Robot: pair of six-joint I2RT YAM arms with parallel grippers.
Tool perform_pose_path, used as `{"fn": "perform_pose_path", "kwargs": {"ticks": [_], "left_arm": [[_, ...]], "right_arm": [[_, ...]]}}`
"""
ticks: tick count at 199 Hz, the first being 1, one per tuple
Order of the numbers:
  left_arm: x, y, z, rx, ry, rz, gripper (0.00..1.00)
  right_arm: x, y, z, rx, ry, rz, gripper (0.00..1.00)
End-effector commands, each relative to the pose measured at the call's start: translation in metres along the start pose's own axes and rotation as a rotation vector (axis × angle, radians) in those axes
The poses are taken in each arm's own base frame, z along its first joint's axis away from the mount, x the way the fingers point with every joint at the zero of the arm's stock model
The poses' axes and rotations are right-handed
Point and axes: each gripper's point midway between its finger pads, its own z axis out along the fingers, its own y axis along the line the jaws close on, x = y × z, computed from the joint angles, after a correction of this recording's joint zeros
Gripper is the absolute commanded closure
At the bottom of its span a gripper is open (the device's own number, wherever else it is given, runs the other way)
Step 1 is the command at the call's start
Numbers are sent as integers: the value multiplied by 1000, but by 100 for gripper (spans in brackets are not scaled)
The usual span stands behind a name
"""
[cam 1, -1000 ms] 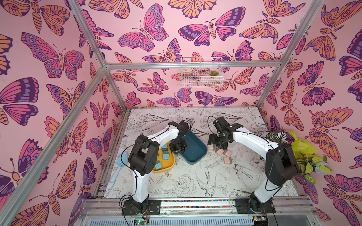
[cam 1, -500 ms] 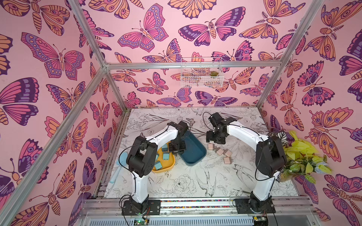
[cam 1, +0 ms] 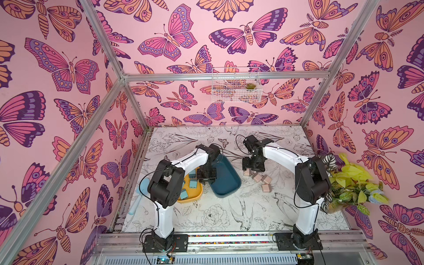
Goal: Place the plugs by color into the storage box
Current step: Move the storage box to the center of the board, then pick up the plug from the center of the board.
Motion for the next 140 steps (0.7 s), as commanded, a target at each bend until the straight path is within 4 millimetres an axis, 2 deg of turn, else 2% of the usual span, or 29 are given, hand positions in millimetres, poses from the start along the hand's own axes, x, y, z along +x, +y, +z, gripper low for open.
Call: {"fn": "perform_pose_path", "kwargs": {"ticks": [1, 12, 34, 55, 79, 104, 140], "left_arm": [[3, 7, -18, -27, -36, -15, 15], [0, 9, -25, -34, -57, -37, 9], [-9, 4, -42, -14, -112, -64, 9], [-19, -2, -59, 15, -165, -72, 10], [-27, -9, -76, 45, -210, -65, 12], [-29, -6, -88, 67, -239, -100, 14], [-25, 6, -88, 73, -232, -155, 16]], "right_arm": [[5, 4, -18, -57, -15, 61, 24], [13, 10, -20, -115, -12, 112, 24], [29, 14, -19, -147, -9, 159, 24], [36, 22, -18, -176, -18, 164, 24], [35, 26, -15, -170, -13, 143, 24], [31, 16, -11, -84, -8, 64, 25], [21, 4, -3, 25, 4, -20, 28]]}}
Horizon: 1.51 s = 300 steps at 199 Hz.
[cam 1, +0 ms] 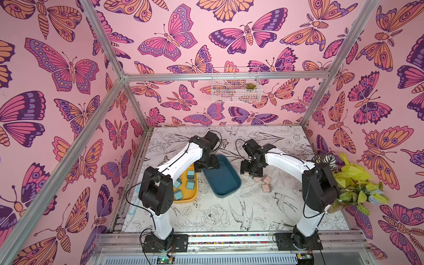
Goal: Place the plugs by color into the storage box
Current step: Pick up the plug from the center of the board.
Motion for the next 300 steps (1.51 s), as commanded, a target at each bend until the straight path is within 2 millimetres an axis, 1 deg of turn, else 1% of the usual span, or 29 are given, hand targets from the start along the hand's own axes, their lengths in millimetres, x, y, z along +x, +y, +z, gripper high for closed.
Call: {"fn": "perform_pose_path", "kwargs": {"ticks": [1, 48, 71, 86, 105, 124, 143, 162, 192, 228, 248, 273, 300], "left_arm": [[4, 15, -6, -22, 2, -50, 16], [9, 19, 1, -30, 29, -72, 18], [11, 20, 4, -35, 37, -75, 18], [12, 21, 6, -39, 42, -78, 19], [13, 22, 7, -40, 44, -77, 19], [13, 22, 9, -42, 46, -79, 19], [13, 21, 11, -39, 52, -79, 19], [12, 19, 14, -36, 60, -80, 20], [13, 19, 16, -38, 65, -78, 20], [17, 23, 17, -44, 67, -82, 20], [18, 25, 16, -46, 65, -83, 20], [19, 25, 17, -46, 65, -84, 20], [20, 26, 17, -46, 64, -87, 20]], "right_arm": [[-6, -15, 3, 108, 17, -70, 28], [-16, -14, 14, 153, 41, -107, 31], [-19, -17, 13, 186, 46, -128, 32], [-19, -16, 11, 166, 51, -115, 33], [-16, -6, 2, 101, 40, -79, 33], [-7, 7, -6, 8, 41, 3, 33], [5, 21, -7, -80, 49, 102, 31], [7, 29, -4, -134, 26, 198, 31], [7, 22, 8, -96, 27, 227, 29], [6, 25, 25, -105, 49, 246, 28], [4, 20, 28, -81, 40, 243, 27], [-1, 7, 34, -63, 35, 279, 26], [-8, 1, 34, -73, 13, 306, 25]]}}
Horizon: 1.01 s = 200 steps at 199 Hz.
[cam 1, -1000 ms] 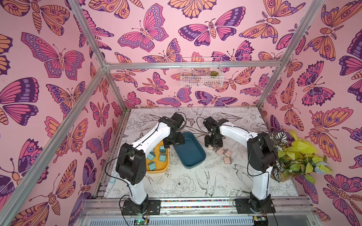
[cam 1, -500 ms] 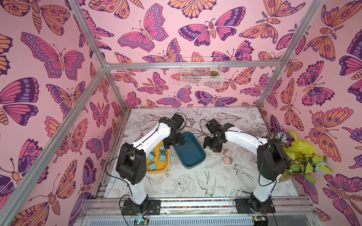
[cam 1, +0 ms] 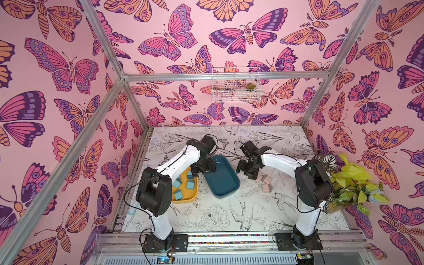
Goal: Place the plugs by color into the storage box
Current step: Pick up the plug from the center of the board.
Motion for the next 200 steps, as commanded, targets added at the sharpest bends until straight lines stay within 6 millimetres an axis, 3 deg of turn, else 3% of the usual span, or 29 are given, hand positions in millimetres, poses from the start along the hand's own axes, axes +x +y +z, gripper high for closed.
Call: {"fn": "perform_pose_path", "kwargs": {"ticks": [1, 54, 96, 154, 200], "left_arm": [[2, 4, -1, -4, -2, -14, 20], [3, 5, -2, -4, -3, -11, 20], [6, 9, -1, -10, 0, -12, 20], [7, 11, 0, -16, 1, -11, 21], [5, 6, 2, -3, 8, -11, 21]], "right_arm": [[-10, -9, 4, 13, -22, 44, 25], [-30, -7, 23, -30, -36, 95, 25], [-49, 5, 25, -9, -40, 22, 25], [-71, -12, 35, 105, 16, -67, 28], [-62, -8, 38, 163, 66, -192, 34]]}}
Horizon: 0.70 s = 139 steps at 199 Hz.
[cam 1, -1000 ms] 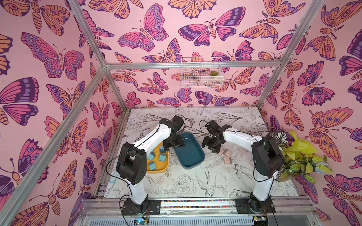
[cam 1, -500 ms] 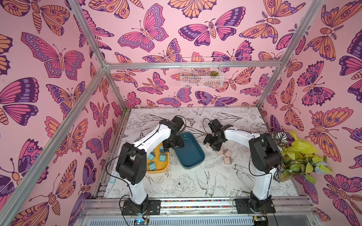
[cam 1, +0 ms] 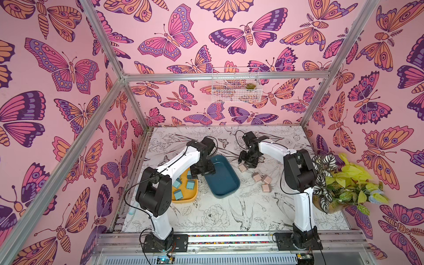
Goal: Place the plugs by color into the storage box
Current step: Pick up the plug from the center of the board.
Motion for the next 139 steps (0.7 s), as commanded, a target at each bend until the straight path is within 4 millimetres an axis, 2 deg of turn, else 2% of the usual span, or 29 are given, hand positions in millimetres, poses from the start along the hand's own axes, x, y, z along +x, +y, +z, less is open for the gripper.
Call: {"fn": "perform_pose_path", "kwargs": {"ticks": [1, 47, 80, 101, 119, 139], "left_arm": [[-1, 1, -5, 12, -9, -6, 21], [-2, -3, -3, 22, 3, -12, 21], [0, -3, 0, 22, 18, -31, 21], [0, -6, 3, 30, 30, -39, 22], [0, -9, 5, 37, 36, -46, 22], [1, -10, 6, 41, 40, -50, 23]], "right_arm": [[15, -20, 15, 122, 60, -95, 34], [31, -31, 13, 273, 64, -269, 34], [43, -50, 0, 414, 55, -392, 20], [52, -59, -2, 398, 55, -377, 16], [54, -57, 1, 352, 62, -359, 16], [48, -51, 1, 310, 55, -331, 16]]}}
